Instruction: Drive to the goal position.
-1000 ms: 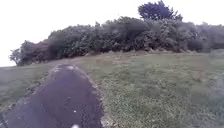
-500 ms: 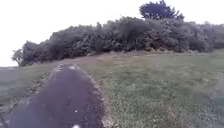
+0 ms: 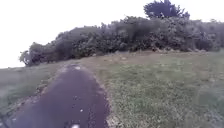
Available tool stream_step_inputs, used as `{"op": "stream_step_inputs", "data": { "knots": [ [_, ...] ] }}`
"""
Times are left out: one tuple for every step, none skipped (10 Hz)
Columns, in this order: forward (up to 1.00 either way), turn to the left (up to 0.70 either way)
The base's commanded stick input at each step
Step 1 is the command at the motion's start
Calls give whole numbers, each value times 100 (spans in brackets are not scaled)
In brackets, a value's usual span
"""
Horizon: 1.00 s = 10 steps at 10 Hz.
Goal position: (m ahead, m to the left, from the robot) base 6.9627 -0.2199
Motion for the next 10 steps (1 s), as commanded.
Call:
{"op": "stream_step_inputs", "data": {
  "knots": [
    [0,50],
    [0,50],
    [0,50],
    [0,50],
    [0,50],
    [0,50],
    [0,50],
    [0,50],
    [0,50],
    [0,50]
  ]
}}
